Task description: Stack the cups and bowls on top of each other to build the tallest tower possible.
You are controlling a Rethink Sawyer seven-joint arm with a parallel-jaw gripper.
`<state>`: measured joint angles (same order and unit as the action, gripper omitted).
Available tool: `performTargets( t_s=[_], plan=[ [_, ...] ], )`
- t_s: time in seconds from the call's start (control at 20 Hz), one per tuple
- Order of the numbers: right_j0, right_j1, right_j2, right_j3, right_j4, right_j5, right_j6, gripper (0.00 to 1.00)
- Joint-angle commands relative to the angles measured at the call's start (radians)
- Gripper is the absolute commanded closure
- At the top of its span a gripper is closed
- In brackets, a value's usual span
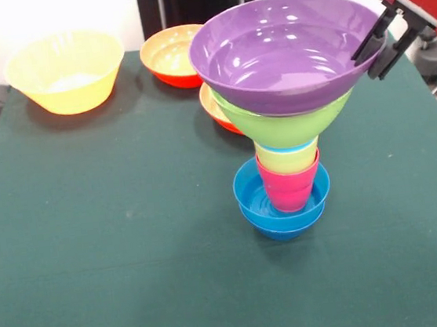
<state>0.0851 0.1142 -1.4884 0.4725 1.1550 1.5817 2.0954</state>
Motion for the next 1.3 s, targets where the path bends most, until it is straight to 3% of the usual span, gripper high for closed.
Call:
performTargets(
  t_s=[0.05, 1.3],
  plan=[
    [0.028, -0.048, 0.147, 0.095, -0.112, -0.073, 0.097, 1.00],
    [0.096, -0.103, 0.304, 0.194, -0.221, -0.135, 0.128, 1.00]
  ],
)
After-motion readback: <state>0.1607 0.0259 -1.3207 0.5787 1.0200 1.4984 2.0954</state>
